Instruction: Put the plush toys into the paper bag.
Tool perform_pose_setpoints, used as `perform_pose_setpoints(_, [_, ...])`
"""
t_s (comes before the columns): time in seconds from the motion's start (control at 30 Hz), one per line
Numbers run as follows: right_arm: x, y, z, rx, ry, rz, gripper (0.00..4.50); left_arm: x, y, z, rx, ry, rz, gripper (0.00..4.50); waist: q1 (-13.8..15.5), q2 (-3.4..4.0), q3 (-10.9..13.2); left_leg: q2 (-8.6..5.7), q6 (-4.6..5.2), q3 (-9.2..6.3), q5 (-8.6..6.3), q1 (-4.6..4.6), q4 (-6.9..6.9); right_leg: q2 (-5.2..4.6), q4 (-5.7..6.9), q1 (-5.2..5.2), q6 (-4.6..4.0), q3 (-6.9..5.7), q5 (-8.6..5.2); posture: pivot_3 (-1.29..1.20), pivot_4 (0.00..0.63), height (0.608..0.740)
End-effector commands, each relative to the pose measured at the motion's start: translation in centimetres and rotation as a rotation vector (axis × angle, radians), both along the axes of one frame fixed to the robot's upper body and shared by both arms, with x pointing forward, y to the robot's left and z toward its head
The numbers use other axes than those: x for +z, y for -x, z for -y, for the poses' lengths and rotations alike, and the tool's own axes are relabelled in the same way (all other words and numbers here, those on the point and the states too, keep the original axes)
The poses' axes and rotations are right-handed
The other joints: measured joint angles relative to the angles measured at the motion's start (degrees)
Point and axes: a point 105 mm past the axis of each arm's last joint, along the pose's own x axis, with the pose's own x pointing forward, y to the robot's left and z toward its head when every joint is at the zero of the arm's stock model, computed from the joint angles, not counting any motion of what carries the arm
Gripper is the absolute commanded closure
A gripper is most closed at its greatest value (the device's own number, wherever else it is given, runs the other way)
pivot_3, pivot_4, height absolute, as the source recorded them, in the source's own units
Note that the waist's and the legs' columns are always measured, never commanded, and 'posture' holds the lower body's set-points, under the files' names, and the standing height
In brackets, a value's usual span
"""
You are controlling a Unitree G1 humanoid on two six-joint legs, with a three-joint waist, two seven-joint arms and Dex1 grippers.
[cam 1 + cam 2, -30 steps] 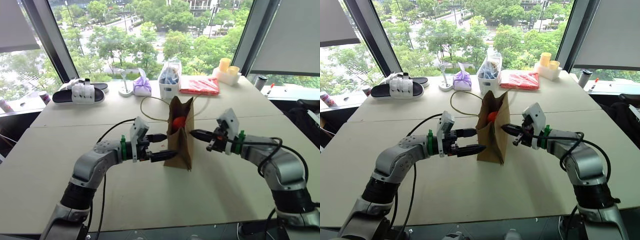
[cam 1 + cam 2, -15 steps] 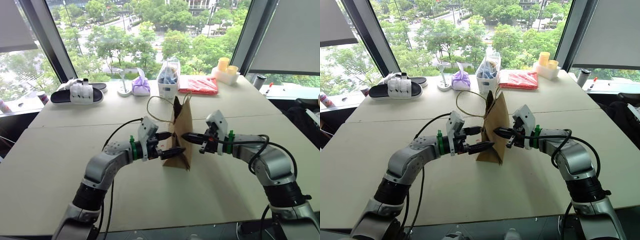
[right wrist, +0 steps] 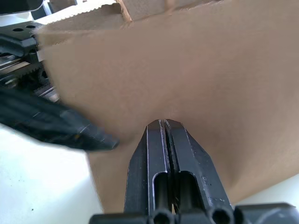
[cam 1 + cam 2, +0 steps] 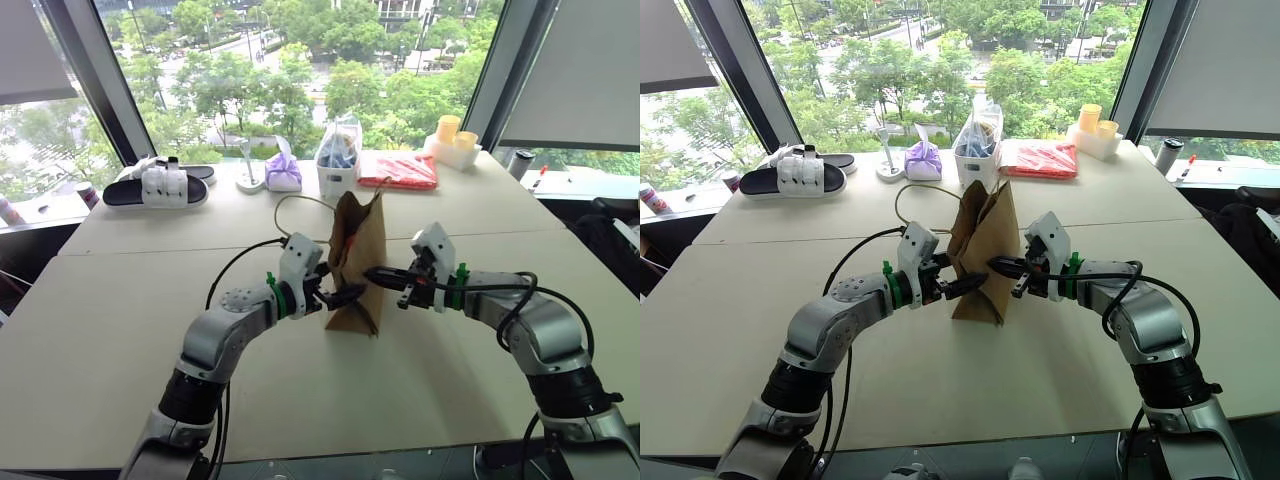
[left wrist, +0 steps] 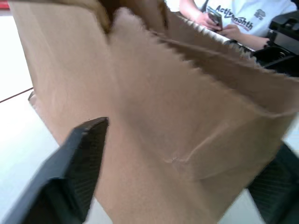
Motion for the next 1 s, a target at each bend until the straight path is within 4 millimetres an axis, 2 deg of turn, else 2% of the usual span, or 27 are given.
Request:
perform_pose_setpoints(0.03, [0.9,0.4,-0.4,0.015,-0.001,0.047,4.5,2.1,0.7,0.3,0.0,0.054,0.033,2.25,0.0,0.0,0.0,0.0,-0.01,0.0,0.0,0.0,0.0,0.0,0.0,0.0,0.0,0.0,0.0,0.0,0.15,0.74])
perform_pose_setpoints(0.17, [0.9,0.4,-0.2,0.003,0.003,0.05,4.5,2.7,0.8,0.2,0.02,0.083,0.009,4.38,0.0,0.0,0.0,0.0,0.0,0.0,0.0,0.0,0.0,0.01,0.0,0.0,0.0,0.0,0.0,0.0,0.15,0.74])
perform_pose_setpoints(0.2, [1.0,0.4,-0.1,0.0,0.004,0.052,4.5,2.8,0.7,0.1,0.026,0.082,0.008,4.47,0.0,0.0,0.0,0.0,-0.01,0.0,0.0,0.0,-0.01,0.01,0.0,0.0,0.0,0.0,0.0,0.0,0.15,0.74])
perform_pose_setpoints(0.3, [1.2,0.6,0.4,-0.021,0.012,0.064,4.5,2.9,0.4,-0.2,0.04,0.073,0.013,4.47,0.0,0.0,0.0,0.0,-0.01,0.01,0.0,0.0,0.0,0.01,0.0,0.0,0.0,0.0,0.0,0.0,0.15,0.74])
perform_pose_setpoints(0.43, [1.9,2.4,2.5,-0.081,0.034,0.088,4.5,3.3,-0.1,-0.7,-0.041,0.04,0.069,4.47,0.5,0.0,0.0,-0.02,-0.03,0.01,0.01,-0.03,-0.01,0.01,0.0,0.0,0.0,-0.03,0.0,0.0,0.15,0.74])
perform_pose_setpoints(0.57, [3.3,6.2,5.6,-0.18,0.043,0.098,4.5,3.9,-1.2,-1.8,-0.264,-0.008,0.168,4.47,1.6,0.0,0.0,-0.03,0.02,0.07,-0.01,-0.05,0.0,0.01,-0.03,0.0,0.0,-0.03,-0.01,0.0,0.15,0.74])
perform_pose_setpoints(0.77, [4.9,9.5,8.1,-0.314,0.064,0.116,4.5,5.6,-3.6,-3.2,-0.507,0.061,0.175,4.47,1.5,-0.04,0.0,-0.03,0.11,0.08,-0.06,-0.1,0.05,0.02,-0.28,0.12,0.0,-0.12,0.0,0.0,0.15,0.74])
perform_pose_setpoints(0.93, [5.5,10.4,9.0,-0.383,0.066,0.127,4.5,4.1,-3.9,-3.9,-0.631,0.006,0.098,4.47,0.9,-0.04,0.0,-0.02,0.26,0.2,-0.14,-0.04,0.04,-0.01,-0.39,0.18,0.03,-0.13,0.01,0.0,0.15,0.74])
perform_pose_setpoints(1.0, [5.4,10.7,9.0,-0.392,0.082,0.123,4.5,3.5,-4.4,-4.1,-0.612,-0.024,0.082,4.47,1.0,-0.05,0.0,-0.02,0.3,0.18,-0.16,-0.04,0.02,0.01,-0.37,0.17,0.05,-0.13,0.03,0.0,0.15,0.74])
